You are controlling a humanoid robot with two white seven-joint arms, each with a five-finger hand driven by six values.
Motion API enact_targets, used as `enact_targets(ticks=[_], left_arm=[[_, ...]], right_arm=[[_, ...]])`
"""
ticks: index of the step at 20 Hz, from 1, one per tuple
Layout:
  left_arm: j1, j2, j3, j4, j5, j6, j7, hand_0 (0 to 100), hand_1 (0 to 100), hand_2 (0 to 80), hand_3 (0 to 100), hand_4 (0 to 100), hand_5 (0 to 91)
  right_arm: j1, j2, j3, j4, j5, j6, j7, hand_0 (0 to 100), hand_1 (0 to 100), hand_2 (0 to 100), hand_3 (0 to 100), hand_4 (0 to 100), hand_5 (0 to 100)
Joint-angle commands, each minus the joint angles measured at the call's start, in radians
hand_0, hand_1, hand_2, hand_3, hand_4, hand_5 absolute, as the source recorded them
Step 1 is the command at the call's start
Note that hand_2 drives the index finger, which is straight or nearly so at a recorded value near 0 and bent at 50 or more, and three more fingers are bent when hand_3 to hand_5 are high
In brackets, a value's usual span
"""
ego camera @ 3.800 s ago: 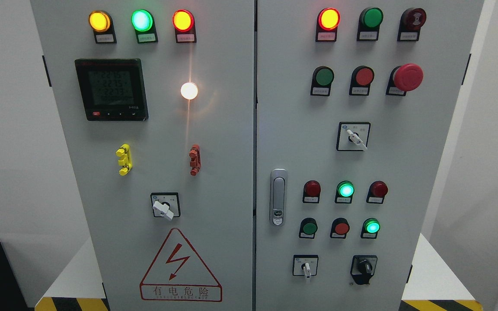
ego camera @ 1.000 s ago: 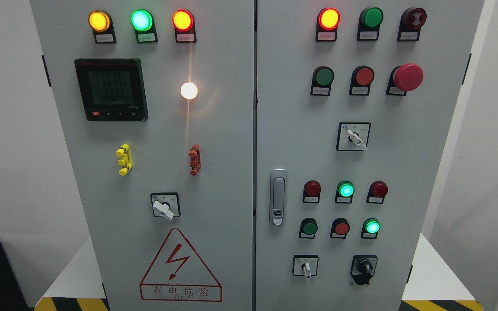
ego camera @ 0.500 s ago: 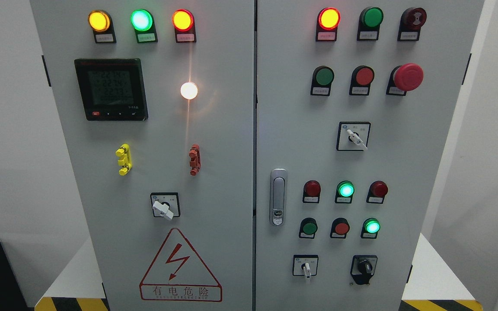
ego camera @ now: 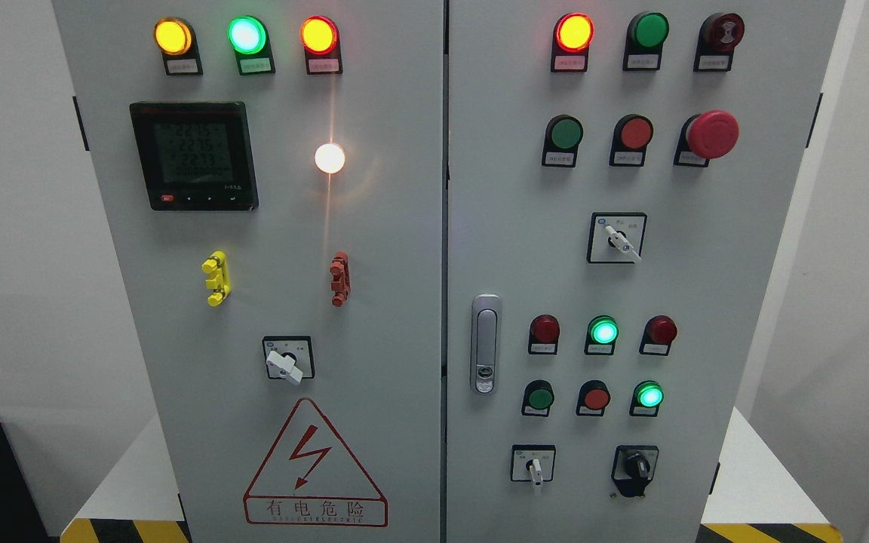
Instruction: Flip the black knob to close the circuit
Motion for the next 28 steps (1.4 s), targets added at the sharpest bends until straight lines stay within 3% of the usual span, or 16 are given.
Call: enact_targets(ticks=[1, 11, 14, 18, 20, 26, 28], left_arm=[[0.0, 0.0, -0.001, -0.001, 0.0, -0.001, 0.001, 12, 56, 0.0, 0, 0, 0.0], [0.0, 0.0, -0.001, -0.001, 0.0, -0.001, 0.001, 12, 56, 0.0, 0, 0, 0.0], [0.0, 0.0, 0.0, 0.001, 0.0, -0.001, 0.001, 12, 56, 0.0, 0, 0, 0.0], [0.0, 0.0, 0.0, -0.001, 0.0, -0.001, 0.001, 12, 56, 0.0, 0, 0, 0.0], [0.0, 0.0, 0.0, 0.001, 0.0, -0.001, 0.001, 12, 56, 0.0, 0, 0, 0.0], [0.0, 0.0, -0.001, -0.001, 0.0, -0.001, 0.001, 12, 56, 0.0, 0, 0, 0.0], [0.0, 0.0, 0.0, 0.001, 0.0, -0.001, 0.001, 12, 56, 0.0, 0, 0, 0.0]], right_arm=[[-0.062, 0.01, -0.032, -0.173, 0.033, 0.022, 0.017, 0, 4, 84, 98, 88, 89], [-0.162, 0.01, -0.032, -0.191, 0.038, 0.081, 0.024, 0, 4, 85, 100, 90, 92], [-0.165, 0.01, -0.032, -0.218, 0.043, 0.098, 0.063, 0, 5, 86, 100, 91, 93], [-0.179, 0.006, -0.033, -0.225, 0.069, 0.117, 0.078, 0, 4, 86, 100, 91, 93], [-0.202, 0.003, -0.032, -0.229, 0.075, 0.155, 0.106, 0, 4, 86, 100, 91, 93], [-0.268, -0.016, -0.032, -0.223, 0.078, 0.189, 0.116, 0, 4, 86, 100, 92, 93], [-0.283, -0.025, -0.03, -0.225, 0.078, 0.207, 0.145, 0, 4, 87, 100, 92, 94]])
